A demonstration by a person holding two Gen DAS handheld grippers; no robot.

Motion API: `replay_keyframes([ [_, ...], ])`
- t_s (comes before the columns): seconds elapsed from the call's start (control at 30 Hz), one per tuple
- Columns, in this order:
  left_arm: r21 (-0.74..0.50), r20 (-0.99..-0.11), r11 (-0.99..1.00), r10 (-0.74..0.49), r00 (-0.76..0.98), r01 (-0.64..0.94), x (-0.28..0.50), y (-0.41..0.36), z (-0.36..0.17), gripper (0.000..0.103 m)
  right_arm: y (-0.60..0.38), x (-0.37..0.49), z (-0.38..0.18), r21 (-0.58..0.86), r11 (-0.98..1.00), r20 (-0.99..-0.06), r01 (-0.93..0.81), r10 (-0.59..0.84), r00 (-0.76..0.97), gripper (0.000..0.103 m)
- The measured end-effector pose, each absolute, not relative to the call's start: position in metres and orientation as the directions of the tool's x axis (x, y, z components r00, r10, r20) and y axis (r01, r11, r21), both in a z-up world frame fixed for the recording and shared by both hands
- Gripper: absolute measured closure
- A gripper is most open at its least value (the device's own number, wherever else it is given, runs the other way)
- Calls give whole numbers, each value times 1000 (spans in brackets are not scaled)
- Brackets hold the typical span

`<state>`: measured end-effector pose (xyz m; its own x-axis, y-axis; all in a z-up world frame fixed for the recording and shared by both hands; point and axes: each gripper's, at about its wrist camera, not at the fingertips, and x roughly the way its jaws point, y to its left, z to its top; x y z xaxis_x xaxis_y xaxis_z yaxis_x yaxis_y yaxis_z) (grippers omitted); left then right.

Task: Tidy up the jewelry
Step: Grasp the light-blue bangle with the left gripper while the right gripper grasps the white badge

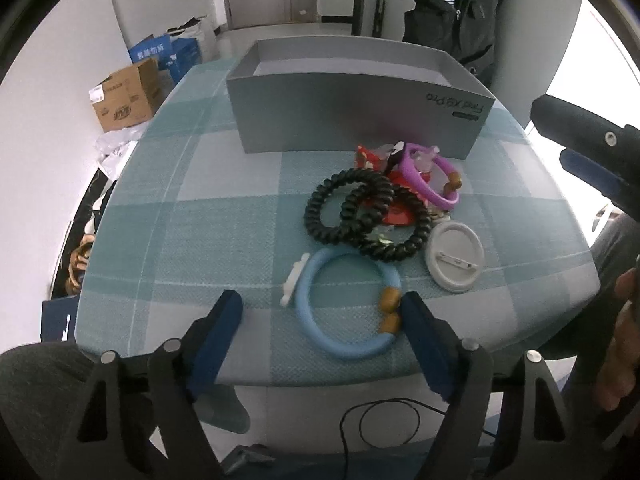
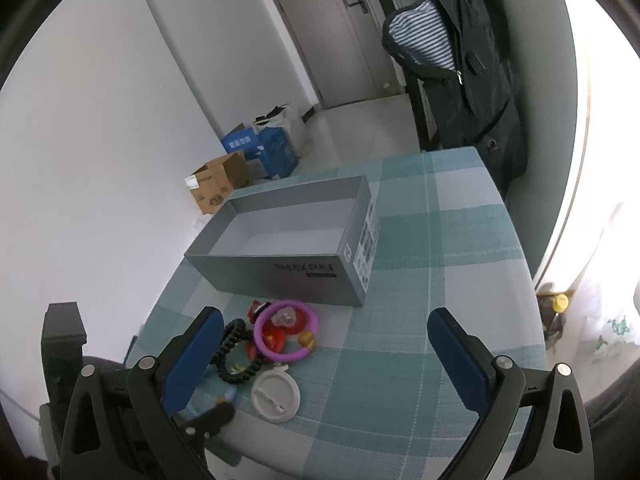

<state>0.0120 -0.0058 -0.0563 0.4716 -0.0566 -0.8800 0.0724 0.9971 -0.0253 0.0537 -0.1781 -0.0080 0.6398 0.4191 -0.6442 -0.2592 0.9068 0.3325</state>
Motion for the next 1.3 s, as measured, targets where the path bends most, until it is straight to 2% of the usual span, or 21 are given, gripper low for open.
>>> replay_keyframes([
  [0.07,-27,-877,996,-66,476,89,11,-8,-56,41,-179,54,-8,335,908,-649,-252,416,636,0],
  [0.1,-30,-875,994,-76,478,103,11,-9,-55,50,-179,54,-9,334,909,-651,-250,415,635,0],
  [0.2,-40,-877,992,-93,471,120,11,-10,-54,50,-180,54,-10,329,911,-659,-248,410,631,0],
  [0.37,-174,-864,976,-215,456,131,11,-4,-48,51,-180,53,-12,354,898,-672,-262,439,597,0],
  [0.57,-251,-833,959,-285,474,135,9,6,-37,51,-176,48,-18,385,878,-704,-285,479,525,1],
  [0.7,-281,-806,950,-311,504,136,12,14,-28,51,-163,43,-26,346,878,-734,-332,473,487,2],
  [0.83,-331,-789,936,-345,509,121,17,29,-27,51,-151,40,-36,318,875,-770,-364,463,439,13],
  [0.97,-388,-771,918,-375,516,88,20,40,-28,51,-135,33,-41,268,870,-791,-415,444,421,17],
  [1.07,-397,-759,915,-372,534,72,22,46,-24,51,-119,26,-44,202,862,-805,-466,417,422,22],
  [1.17,-416,-753,908,-376,540,52,24,53,-24,51,-104,20,-49,119,859,-825,-498,365,432,34],
  [1.3,-433,-750,901,-378,542,28,26,60,-25,51,-95,17,-53,33,862,-827,-506,307,470,39],
])
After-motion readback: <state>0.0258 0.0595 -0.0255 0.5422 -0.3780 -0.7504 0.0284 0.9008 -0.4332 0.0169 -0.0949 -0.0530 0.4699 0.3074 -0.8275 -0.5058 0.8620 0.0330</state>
